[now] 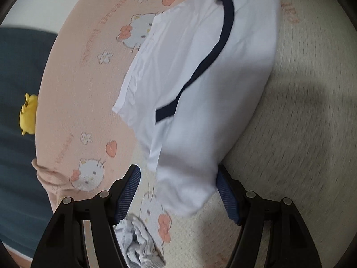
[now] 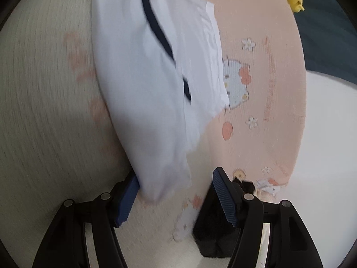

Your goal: Fold clothes

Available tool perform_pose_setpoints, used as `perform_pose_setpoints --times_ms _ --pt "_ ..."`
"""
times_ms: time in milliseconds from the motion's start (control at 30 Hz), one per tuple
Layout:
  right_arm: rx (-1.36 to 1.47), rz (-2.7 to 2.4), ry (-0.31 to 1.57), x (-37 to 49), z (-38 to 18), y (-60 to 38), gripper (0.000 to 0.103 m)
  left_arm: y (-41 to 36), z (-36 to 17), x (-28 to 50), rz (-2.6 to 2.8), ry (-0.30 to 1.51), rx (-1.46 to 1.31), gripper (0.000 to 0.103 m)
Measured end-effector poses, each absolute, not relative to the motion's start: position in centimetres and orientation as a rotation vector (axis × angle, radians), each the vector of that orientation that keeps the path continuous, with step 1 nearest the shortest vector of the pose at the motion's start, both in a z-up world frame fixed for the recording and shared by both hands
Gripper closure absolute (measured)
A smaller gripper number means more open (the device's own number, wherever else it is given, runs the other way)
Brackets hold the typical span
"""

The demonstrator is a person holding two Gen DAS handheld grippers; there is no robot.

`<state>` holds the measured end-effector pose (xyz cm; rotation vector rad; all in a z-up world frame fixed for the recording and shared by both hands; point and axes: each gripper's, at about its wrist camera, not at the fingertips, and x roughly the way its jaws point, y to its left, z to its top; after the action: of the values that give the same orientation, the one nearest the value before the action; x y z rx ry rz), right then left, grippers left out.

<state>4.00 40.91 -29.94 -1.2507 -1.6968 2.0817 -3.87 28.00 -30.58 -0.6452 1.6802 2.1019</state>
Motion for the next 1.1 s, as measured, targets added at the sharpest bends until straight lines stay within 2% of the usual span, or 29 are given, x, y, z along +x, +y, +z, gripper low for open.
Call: perform_pose_setpoints --times_ms 133,333,367,433,467,533,600,667,800,900,967,1067,1100 --pt "-1.198 2.063 -1.744 3.9 -30.2 40.5 0.037 28.7 -31.7 -4.1 2.136 1.726 -0.592 0.036" --pt "-1.217 2.05 -1.717 3.0 -30.7 39.9 0.038 29.4 -32.3 -4.1 2.154 1.774 -0.555 0.036" --pt "-1.22 2.048 -1.713 2.9 -30.8 39.9 0.041 29.2 -32.3 -4.0 2.155 1.78 -0.548 0.036" --pt "-1.226 2.044 -1.703 2.6 -30.9 39.7 0.059 29.0 -32.3 -3.7 2.162 1.787 -0.538 0.036" --pt "-1.259 2.06 -1.668 2.5 -31.2 39.7 0.077 28.7 -32.3 -3.7 2.175 1.78 -0.524 0.036" --pt "-1.308 2.079 -1.62 2.6 -32.1 39.4 0.094 28.4 -32.3 -3.5 2.203 1.759 -0.509 0.038" --pt "-1.283 2.023 -1.65 2.5 -32.6 38.8 0.094 28.2 -32.3 -3.5 2.226 1.723 -0.536 0.043" --pt "-1.313 2.015 -1.63 2.2 -32.5 38.8 0.094 28.1 -32.1 -4.1 2.229 1.653 -0.633 0.052" --pt "-1.356 2.01 -1.601 1.8 -32.3 38.7 0.094 28.1 -32.1 -4.3 2.213 1.605 -0.68 0.057" --pt "-1.352 2.024 -1.583 1.9 -32.2 38.9 0.094 28.8 -32.7 -3.8 2.158 1.657 -0.711 0.072" --pt "-1.352 2.039 -1.564 2.3 -32.3 38.9 0.094 29.2 -33.1 -3.4 2.139 1.676 -0.731 0.087" --pt "-1.344 2.06 -1.541 2.4 -32.2 38.9 0.094 29.1 -33.5 -2.7 2.147 1.675 -0.734 0.097" --pt "-1.346 2.069 -1.531 2.4 -32.2 39.0 0.094 29.0 -33.5 -2.7 2.152 1.665 -0.736 0.097"
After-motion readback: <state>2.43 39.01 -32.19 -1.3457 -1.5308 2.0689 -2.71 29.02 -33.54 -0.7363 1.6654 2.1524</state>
